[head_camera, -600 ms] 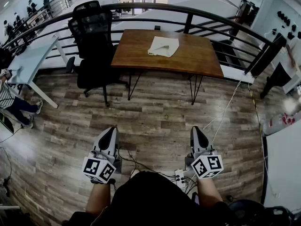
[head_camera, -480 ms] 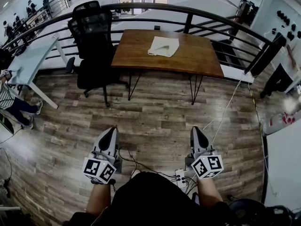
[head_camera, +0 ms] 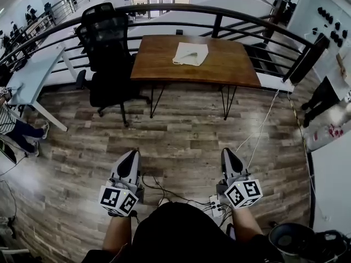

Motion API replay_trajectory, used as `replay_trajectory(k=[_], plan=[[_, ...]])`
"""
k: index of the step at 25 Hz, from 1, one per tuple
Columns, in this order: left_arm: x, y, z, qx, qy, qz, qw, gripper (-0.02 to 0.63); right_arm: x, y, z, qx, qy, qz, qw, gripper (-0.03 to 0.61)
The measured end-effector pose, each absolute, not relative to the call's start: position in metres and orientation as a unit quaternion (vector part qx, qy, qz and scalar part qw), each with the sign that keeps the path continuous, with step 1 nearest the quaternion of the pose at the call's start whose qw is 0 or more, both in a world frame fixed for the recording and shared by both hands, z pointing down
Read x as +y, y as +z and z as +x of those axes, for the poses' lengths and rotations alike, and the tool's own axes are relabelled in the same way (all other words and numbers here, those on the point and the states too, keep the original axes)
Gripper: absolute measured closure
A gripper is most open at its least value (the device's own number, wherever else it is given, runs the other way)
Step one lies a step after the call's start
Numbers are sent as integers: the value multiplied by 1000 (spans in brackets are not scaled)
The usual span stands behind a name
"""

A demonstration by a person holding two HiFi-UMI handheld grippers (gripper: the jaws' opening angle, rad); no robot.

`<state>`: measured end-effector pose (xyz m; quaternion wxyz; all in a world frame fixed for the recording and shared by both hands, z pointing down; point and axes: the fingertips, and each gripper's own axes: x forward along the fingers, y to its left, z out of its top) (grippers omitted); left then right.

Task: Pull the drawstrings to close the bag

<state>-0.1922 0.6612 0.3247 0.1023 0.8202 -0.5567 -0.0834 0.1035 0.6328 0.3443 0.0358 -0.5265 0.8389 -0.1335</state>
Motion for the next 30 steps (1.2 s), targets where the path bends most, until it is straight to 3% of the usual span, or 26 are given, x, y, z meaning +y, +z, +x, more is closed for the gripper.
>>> replay_trajectory(k=[3, 5, 7, 8, 9, 10, 12, 19, 30], plan=[[660, 324, -195, -545, -83, 827, 107, 597, 634, 338, 95, 832, -130, -537, 47, 583], [660, 324, -198, -538, -88, 831, 112, 580, 637, 333, 88, 831, -124, -541, 47, 529], [658, 325, -201, -534, -89, 833, 112, 570, 640, 330, 81, 831, -118, -541, 49, 528], [657, 326, -202, -534, -87, 834, 112, 532, 642, 328, 78, 832, -114, -540, 51, 510], [655, 327, -204, -536, -86, 833, 112, 442, 643, 326, 74, 835, -110, -536, 55, 446], [653, 327, -205, -540, -87, 830, 113, 358, 644, 322, 72, 838, -104, -532, 59, 332], [648, 325, -211, -551, -94, 821, 114, 332, 641, 315, 71, 839, -92, -532, 67, 276], [613, 328, -213, -563, -87, 815, 107, 327, 594, 317, 80, 836, -89, -536, 79, 262], [487, 321, -158, -587, -78, 801, 82, 328, 451, 314, 152, 838, -72, -532, 96, 285]])
